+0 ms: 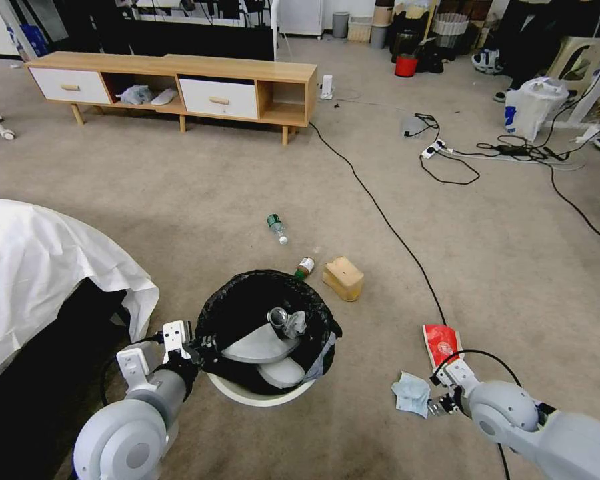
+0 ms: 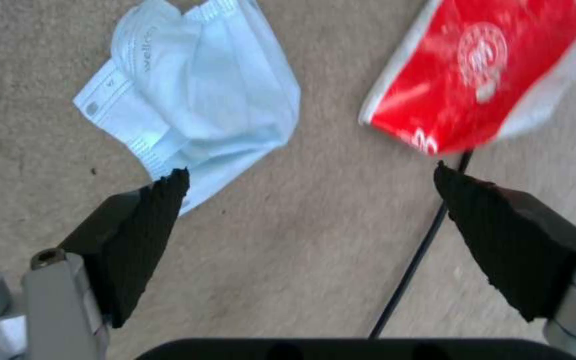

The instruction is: Pick up the trash bin and place the garbage on the floor into it.

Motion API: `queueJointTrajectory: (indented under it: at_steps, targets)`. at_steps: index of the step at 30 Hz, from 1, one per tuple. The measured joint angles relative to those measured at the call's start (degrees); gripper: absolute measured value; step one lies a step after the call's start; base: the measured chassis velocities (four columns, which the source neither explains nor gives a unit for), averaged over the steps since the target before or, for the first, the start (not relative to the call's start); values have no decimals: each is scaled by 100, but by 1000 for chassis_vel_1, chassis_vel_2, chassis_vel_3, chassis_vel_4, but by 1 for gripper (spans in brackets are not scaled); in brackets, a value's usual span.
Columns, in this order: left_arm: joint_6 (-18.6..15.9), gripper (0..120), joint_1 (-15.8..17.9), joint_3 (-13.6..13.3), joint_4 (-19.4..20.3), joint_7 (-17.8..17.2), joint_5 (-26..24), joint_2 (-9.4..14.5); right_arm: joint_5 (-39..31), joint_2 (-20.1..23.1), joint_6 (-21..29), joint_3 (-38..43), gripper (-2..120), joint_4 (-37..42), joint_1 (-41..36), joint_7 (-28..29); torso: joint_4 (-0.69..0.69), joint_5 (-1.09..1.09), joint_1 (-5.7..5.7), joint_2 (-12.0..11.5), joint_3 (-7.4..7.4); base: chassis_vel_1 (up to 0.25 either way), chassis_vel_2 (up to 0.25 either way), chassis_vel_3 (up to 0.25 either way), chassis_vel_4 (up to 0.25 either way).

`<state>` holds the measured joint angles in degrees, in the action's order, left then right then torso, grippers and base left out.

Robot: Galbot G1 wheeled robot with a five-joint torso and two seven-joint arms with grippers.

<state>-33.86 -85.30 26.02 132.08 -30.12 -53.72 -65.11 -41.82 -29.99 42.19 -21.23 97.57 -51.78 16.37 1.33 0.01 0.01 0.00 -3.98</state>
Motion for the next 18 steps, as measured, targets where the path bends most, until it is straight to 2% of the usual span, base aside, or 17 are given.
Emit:
queueJointTrajectory:
  at_steps: [6, 13, 18]
  targets:
    - [18, 1, -64, 43, 78, 30, 76, -68, 570, -215, -3, -511, 95, -198, 581, -373, 0, -1, 0, 0, 0, 0, 0, 0, 0]
    - [19, 1, -145, 61, 142, 60, 193, -168, 705, -437, -5, -897, 95, -179, 983, -404, 0, -1, 0, 0, 0, 0, 0, 0, 0]
    - [20, 1, -232, 124, 222, 81, 250, -220, 1064, -604, -6, -1173, 96, -284, 1180, -526, 1, -1, 0, 0, 0, 0, 0, 0, 0]
